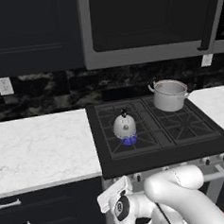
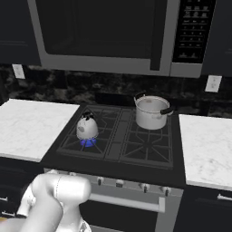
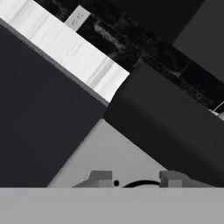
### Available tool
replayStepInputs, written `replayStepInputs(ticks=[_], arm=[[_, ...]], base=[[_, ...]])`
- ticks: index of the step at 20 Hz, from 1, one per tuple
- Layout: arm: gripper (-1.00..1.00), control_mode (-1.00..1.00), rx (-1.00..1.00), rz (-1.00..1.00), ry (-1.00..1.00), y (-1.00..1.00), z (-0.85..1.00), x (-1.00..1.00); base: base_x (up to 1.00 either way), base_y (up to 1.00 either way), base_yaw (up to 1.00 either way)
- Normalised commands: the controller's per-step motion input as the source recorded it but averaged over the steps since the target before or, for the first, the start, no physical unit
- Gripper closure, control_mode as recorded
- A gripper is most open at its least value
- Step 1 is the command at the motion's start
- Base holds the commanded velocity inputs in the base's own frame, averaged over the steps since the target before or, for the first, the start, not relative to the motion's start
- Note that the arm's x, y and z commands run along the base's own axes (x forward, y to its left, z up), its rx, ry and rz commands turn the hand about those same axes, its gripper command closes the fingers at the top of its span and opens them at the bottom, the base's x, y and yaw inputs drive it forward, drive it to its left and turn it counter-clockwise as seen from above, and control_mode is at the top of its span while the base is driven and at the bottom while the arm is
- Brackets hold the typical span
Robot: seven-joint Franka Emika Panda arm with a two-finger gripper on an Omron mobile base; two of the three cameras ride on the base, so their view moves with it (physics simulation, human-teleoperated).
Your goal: Pick the kettle from the counter and place it on a stove burner. Then turn the burner on.
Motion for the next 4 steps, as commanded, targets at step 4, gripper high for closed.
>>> replayStepInputs(ticks=[4], arm=[[1.00,-1.00,-0.15,0.24,-0.21,0.13,0.09,-0.73]], base=[[0.00,0.00,0.00]])
